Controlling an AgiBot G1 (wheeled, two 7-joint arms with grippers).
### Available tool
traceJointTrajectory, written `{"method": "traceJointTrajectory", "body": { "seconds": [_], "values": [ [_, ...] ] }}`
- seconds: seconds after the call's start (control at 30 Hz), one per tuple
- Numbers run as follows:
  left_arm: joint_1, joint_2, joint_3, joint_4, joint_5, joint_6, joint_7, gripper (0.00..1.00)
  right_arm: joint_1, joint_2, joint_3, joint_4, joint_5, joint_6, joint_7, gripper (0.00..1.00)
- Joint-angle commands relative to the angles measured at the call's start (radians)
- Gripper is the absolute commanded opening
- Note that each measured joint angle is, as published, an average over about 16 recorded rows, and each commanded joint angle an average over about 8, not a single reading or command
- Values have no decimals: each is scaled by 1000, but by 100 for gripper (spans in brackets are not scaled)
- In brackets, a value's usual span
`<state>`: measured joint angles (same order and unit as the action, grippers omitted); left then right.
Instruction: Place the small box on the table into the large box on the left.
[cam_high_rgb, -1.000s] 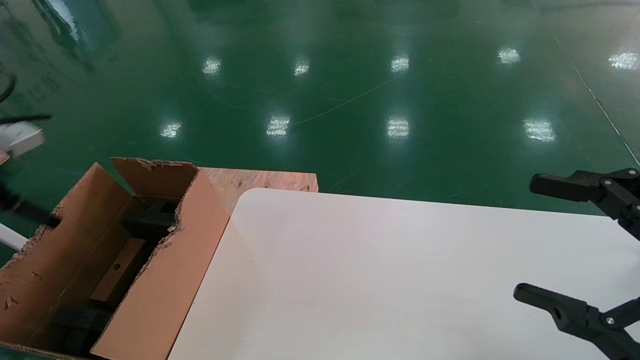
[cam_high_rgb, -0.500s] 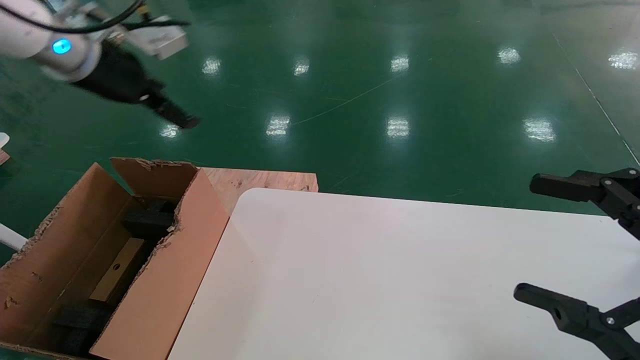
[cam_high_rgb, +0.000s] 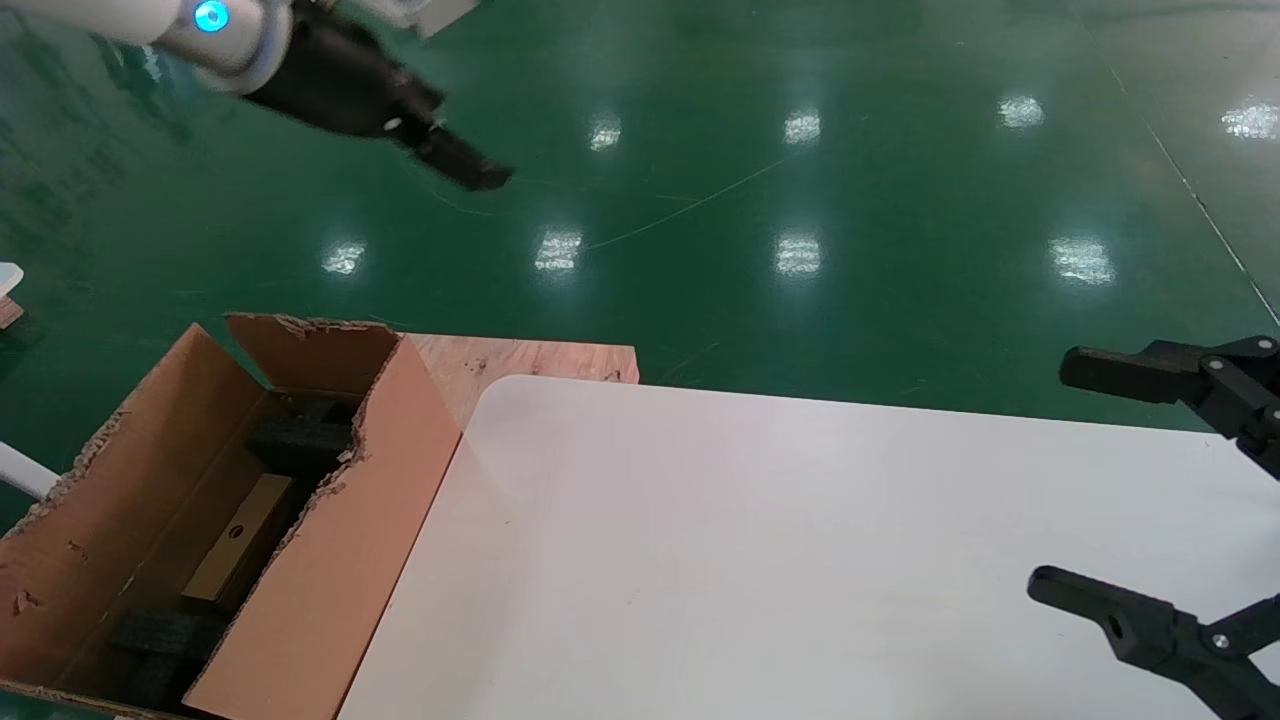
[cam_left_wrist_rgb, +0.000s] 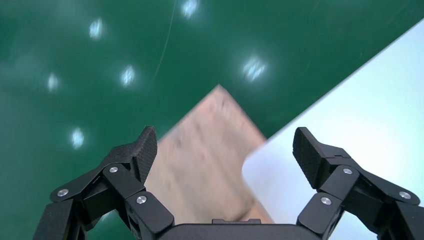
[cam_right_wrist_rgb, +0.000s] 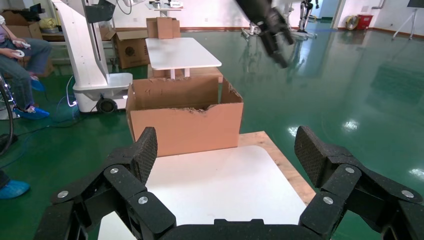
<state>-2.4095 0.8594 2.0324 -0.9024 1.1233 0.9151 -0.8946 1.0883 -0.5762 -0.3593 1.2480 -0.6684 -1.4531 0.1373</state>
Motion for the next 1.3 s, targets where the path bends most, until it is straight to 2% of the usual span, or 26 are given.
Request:
{"method": "traceJointTrajectory", "body": {
  "seconds": [0.03, 1.3],
  "values": [
    [22, -4, -29, -6, -7, 9, 11, 100, 0, 0, 0, 0, 0, 0, 0, 100],
    [918, -171, -1205, -262, -270, 399, 486, 100, 0, 0, 0, 0, 0, 0, 0, 100]
  ]
}}
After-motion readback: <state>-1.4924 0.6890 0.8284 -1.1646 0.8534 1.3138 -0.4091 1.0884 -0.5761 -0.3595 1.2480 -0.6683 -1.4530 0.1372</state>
